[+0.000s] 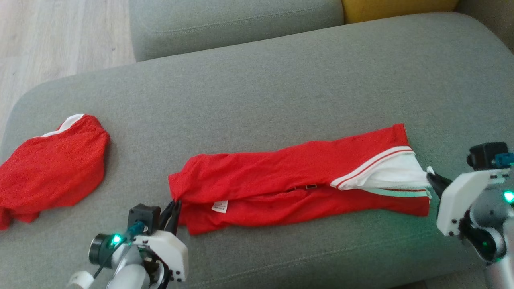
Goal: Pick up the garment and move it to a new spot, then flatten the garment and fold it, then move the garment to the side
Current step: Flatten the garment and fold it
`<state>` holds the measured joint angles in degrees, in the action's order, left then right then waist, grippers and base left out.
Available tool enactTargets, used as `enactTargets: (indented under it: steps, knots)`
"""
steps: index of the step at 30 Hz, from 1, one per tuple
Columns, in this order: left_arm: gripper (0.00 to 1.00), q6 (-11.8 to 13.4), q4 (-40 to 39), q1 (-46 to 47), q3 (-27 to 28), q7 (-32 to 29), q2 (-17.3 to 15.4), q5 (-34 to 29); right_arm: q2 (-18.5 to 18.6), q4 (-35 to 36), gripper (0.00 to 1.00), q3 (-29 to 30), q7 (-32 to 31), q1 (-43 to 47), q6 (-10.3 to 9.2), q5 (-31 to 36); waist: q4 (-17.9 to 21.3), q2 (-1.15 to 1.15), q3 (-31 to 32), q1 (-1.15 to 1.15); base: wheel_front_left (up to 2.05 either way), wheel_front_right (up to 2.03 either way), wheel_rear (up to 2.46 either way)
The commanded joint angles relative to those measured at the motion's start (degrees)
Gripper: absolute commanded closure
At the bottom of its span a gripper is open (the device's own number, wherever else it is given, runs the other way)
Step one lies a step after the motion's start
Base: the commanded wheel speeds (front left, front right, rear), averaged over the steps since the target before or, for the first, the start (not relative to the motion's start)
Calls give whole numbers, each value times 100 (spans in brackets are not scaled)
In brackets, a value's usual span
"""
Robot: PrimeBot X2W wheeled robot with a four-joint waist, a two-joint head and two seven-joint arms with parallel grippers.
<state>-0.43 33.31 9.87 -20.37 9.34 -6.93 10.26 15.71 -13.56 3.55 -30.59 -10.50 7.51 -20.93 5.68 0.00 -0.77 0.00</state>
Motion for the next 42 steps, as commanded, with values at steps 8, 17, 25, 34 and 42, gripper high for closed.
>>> enactTargets:
  steps: [8,17,25,34,42]
  knots:
    - [0,144,-484,-62,327,-93,-150,248,-521,916,0,726,100,90,-2,721,46,0,40,0,0,0,0]
    - [0,307,-1382,-227,1005,469,62,927,-1089,1517,0,603,1781,203,-2,899,64,0,106,0,0,0,0]
    - [0,493,-2625,-860,1433,563,351,629,-1277,1242,0,641,3218,563,-2,817,124,0,112,0,0,0,0]
    - [0,477,-2861,-1166,1382,564,403,522,-1281,420,0,887,3634,384,-2,616,101,0,28,0,0,0,0]
    - [0,396,-2869,-1072,1354,565,404,478,-1282,-714,0,1019,3359,-312,-2,819,30,0,-341,0,0,0,0]
